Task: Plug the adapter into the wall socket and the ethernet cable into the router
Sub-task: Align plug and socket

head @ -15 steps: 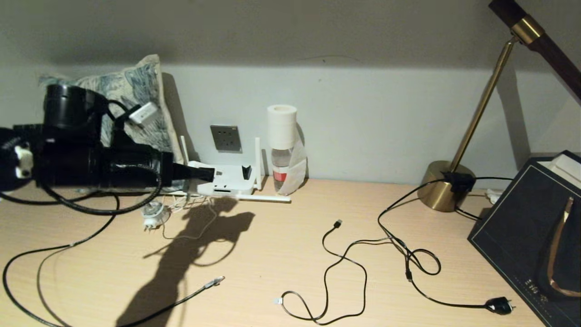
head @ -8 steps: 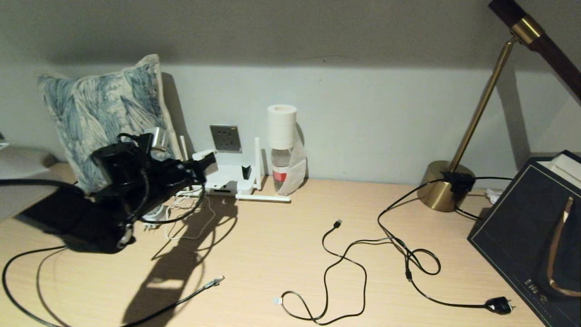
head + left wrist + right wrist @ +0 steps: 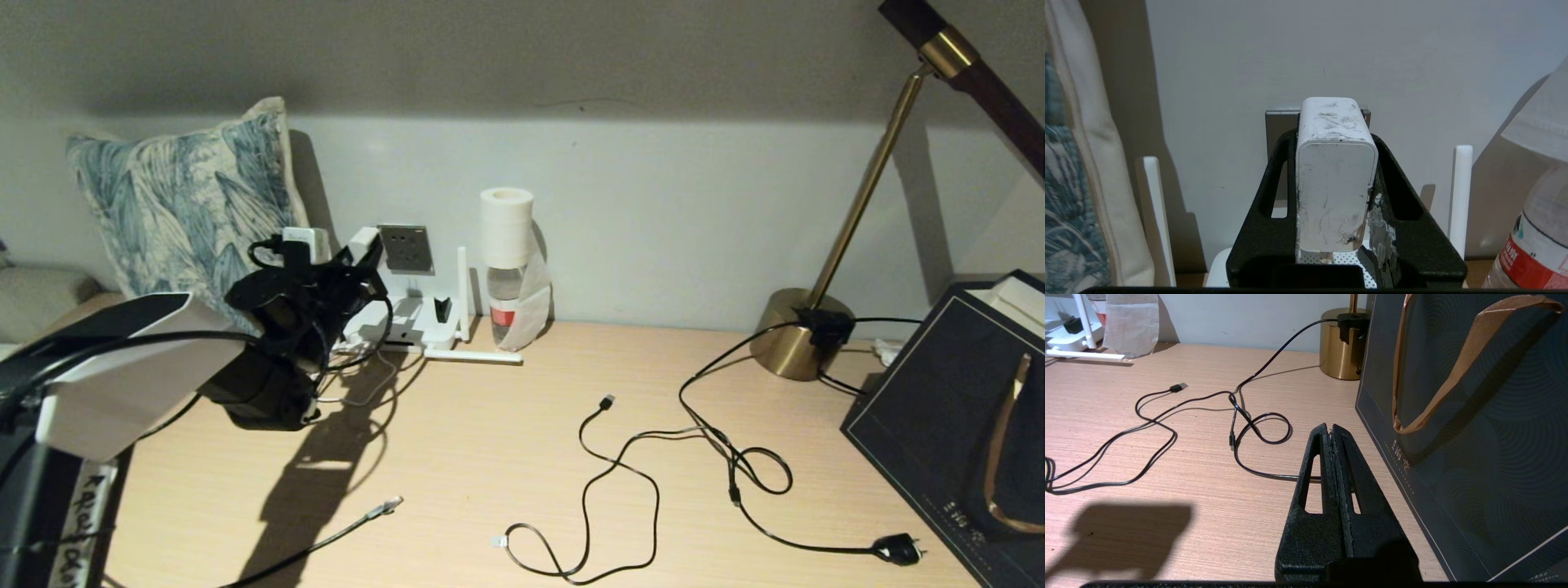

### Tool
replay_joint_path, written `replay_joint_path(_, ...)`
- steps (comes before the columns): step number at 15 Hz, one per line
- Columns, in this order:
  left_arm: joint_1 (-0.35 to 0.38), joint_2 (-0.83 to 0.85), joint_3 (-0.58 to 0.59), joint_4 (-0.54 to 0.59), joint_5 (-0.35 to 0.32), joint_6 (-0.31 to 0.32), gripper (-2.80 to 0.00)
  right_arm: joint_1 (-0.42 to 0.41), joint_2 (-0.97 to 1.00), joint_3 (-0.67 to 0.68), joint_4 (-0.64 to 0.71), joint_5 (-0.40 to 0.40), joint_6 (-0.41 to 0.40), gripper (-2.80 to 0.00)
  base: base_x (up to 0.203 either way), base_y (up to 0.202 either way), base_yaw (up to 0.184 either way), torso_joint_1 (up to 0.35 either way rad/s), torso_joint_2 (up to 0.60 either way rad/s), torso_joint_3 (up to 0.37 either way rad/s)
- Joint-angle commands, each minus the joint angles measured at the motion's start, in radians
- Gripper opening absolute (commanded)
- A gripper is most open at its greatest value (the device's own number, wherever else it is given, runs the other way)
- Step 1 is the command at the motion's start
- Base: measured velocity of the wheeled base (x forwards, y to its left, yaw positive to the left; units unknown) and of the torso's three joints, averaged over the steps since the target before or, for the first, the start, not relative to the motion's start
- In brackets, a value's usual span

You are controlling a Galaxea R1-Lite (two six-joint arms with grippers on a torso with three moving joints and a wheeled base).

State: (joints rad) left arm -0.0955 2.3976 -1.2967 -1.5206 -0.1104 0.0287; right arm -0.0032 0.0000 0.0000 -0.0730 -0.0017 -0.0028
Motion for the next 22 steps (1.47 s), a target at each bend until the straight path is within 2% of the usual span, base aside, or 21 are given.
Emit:
replay_joint_path(1, 0.000, 0.044, -0.015, -0.009, -0.004, 0.000, -2.80, 0.000, 0.000, 0.026, -0.001, 0.000, 0.000, -2.80, 0.000, 0.000, 0.000, 0.000, 0.00, 0.000)
replay_joint_path(13, 0.000, 0.209, -0.284, -0.005, -0.010, -0.004, -2.80, 0.000, 0.000, 0.026, -0.001, 0.000, 0.000, -2.80, 0.000, 0.000, 0.000, 0.000, 0.00, 0.000)
replay_joint_path(22, -0.001, 0.252, -0.409, 0.097, -0.003, -0.007, -2.80, 0.000, 0.000, 0.026, -0.001, 0.000, 0.000, -2.80, 0.000, 0.000, 0.000, 0.000, 0.00, 0.000)
